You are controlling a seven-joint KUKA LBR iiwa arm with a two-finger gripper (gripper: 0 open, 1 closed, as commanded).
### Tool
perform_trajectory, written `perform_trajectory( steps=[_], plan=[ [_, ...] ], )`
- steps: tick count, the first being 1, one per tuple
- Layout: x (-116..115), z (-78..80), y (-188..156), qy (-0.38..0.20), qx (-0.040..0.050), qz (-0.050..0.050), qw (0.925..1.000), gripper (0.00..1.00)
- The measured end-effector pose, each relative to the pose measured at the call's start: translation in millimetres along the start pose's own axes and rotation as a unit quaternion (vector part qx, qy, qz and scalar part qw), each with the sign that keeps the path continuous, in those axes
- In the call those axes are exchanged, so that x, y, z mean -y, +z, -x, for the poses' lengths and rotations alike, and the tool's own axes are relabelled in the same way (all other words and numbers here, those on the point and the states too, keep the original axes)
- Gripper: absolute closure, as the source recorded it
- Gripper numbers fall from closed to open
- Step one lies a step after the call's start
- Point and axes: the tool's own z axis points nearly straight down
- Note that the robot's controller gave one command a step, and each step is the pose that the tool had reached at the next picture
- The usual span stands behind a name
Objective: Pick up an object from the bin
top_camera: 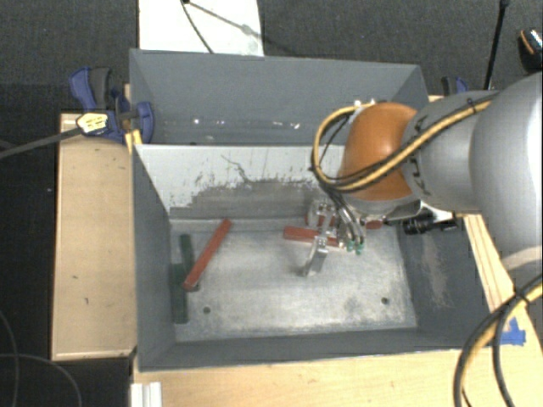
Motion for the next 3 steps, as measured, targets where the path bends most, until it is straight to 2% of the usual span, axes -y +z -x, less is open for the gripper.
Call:
perform_trajectory(
  steps=[1,2,3],
  plan=[
    [25.9,6.8,0.0,0.081,0.0015,0.0,0.9967,0.0],
    [25.2,8.7,-3.0,0.079,0.0043,0.0,0.9968,1.0],
    [25.2,-0.5,-165.9,0.096,0.005,0.001,0.9954,1.0]
  ],
)
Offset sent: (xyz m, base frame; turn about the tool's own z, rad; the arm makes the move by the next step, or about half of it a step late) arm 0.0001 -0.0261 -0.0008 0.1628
